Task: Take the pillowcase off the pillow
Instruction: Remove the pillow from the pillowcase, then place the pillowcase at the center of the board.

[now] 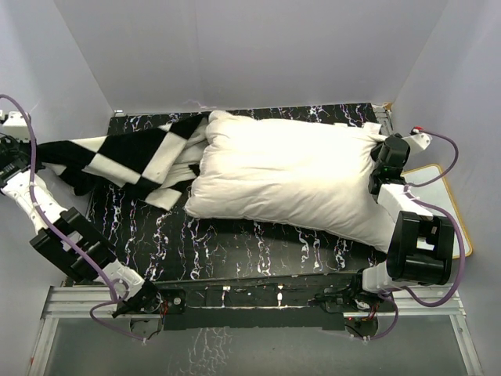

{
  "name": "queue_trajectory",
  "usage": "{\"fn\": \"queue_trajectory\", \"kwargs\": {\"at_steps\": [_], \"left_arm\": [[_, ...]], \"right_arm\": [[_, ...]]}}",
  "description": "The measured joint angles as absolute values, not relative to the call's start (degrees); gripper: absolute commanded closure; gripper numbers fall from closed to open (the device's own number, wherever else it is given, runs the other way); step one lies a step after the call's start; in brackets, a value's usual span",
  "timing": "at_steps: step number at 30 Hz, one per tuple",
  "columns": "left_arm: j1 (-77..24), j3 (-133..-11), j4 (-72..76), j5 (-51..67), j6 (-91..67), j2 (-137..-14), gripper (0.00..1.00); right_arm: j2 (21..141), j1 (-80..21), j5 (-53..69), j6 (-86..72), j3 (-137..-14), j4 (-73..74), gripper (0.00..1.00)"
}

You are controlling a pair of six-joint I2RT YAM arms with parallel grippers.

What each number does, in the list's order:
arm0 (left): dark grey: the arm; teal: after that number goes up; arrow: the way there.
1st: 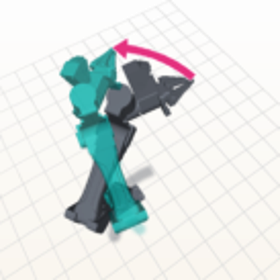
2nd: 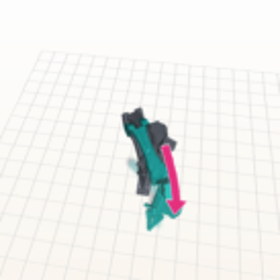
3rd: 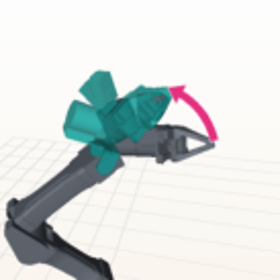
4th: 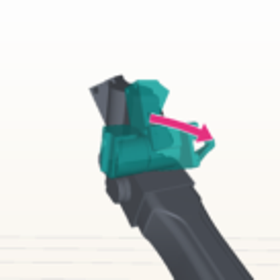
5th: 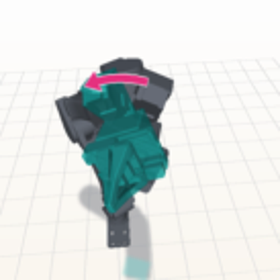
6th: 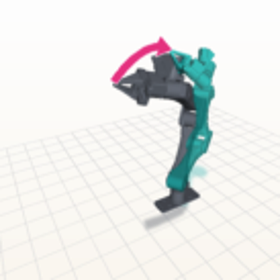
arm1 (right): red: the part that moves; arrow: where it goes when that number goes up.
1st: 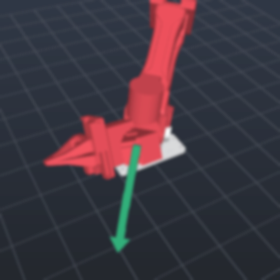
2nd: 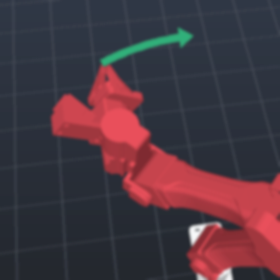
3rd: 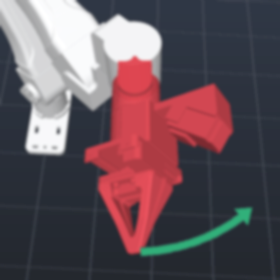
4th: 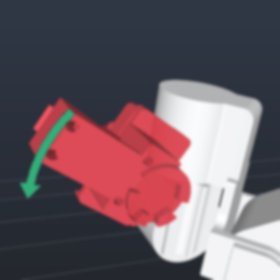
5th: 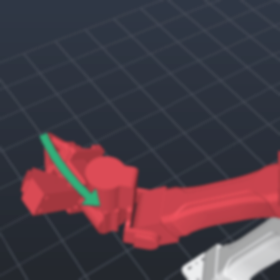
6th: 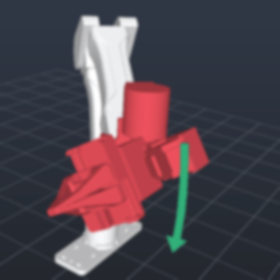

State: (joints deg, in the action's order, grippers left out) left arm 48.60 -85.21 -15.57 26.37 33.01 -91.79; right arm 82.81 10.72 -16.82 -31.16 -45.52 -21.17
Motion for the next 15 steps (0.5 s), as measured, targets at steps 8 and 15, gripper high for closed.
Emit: {"fn": "queue_trajectory", "kwargs": {"at_steps": [8, 15], "left_arm": [[50.33, -87.48, -8.99, 29.52, 17.15, -87.96, 1.0], [38.72, -98.45, -8.1, 35.46, 5.63, -87.46, 1.0]], "right_arm": [[82.81, 9.45, -22.74, -28.95, -45.45, -21.69, 0.92], [82.81, 1.69, -30.52, -25.61, -45.23, -25.1, 0.92]]}}
